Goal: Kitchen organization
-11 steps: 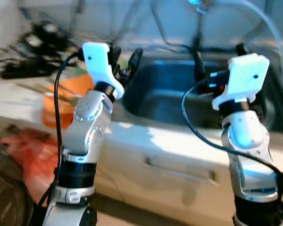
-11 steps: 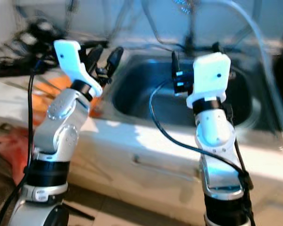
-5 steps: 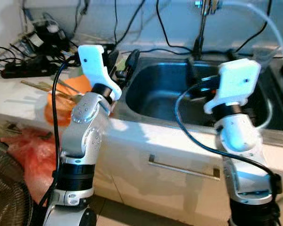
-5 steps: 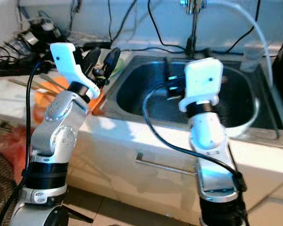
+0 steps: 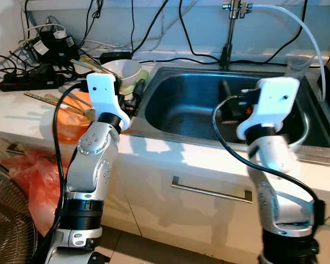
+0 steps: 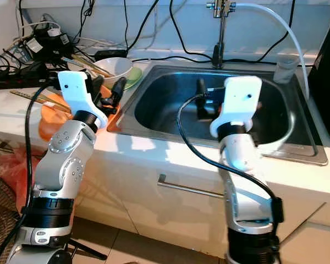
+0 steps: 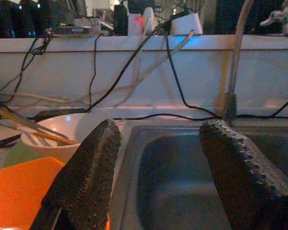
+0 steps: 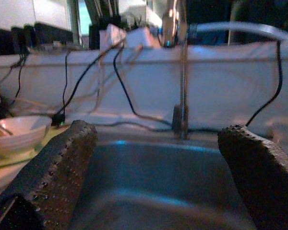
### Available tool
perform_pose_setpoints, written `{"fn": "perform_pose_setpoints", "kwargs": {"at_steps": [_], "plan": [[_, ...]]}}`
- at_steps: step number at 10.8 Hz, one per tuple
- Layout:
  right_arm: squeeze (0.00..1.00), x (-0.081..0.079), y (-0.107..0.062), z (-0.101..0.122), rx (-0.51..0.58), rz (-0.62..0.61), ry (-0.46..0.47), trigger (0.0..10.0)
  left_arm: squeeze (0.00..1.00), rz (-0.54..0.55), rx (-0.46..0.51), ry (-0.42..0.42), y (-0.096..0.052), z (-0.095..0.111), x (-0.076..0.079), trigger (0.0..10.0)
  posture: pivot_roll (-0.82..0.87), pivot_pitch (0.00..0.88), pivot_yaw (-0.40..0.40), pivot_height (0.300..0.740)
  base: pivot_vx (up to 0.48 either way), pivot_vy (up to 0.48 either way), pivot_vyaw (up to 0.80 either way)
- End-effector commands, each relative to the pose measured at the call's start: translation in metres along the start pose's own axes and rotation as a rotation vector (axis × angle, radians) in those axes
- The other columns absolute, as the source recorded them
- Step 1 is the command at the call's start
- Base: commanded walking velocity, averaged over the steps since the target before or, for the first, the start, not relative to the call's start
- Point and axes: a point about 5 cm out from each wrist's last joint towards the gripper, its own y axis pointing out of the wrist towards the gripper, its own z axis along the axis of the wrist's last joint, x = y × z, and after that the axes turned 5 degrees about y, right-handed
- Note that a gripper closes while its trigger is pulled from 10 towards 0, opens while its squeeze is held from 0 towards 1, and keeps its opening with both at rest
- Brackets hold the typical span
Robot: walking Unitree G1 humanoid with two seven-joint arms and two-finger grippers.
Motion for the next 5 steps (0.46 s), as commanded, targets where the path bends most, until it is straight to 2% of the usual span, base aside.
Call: {"fn": "perform_pose_setpoints", "kwargs": {"at_steps": [1,3,4,5], "plan": [[0.00,-0.003,0.001,0.000,-0.010,0.011,0.023,10.0,0.00,0.044,-0.023,0.037,-0.001,-0.004,-0.008,10.0,-0.03,0.000,0.107,0.740,0.000,0.000,0.00],[0.00,-0.004,0.001,-0.002,-0.020,0.016,0.097,10.0,0.00,0.097,-0.035,0.090,0.000,-0.005,-0.018,10.0,-0.02,0.000,0.109,0.740,0.000,0.000,0.00],[0.00,-0.004,0.002,0.000,-0.001,0.021,0.068,10.0,0.00,0.127,-0.049,0.121,0.000,-0.006,-0.023,10.0,-0.02,0.000,0.109,0.740,0.000,0.000,0.00],[0.00,-0.006,0.001,-0.003,-0.029,0.061,0.082,10.0,0.00,0.153,-0.067,0.131,0.000,-0.009,-0.029,10.0,-0.01,0.000,0.109,0.740,0.000,0.000,0.00]]}}
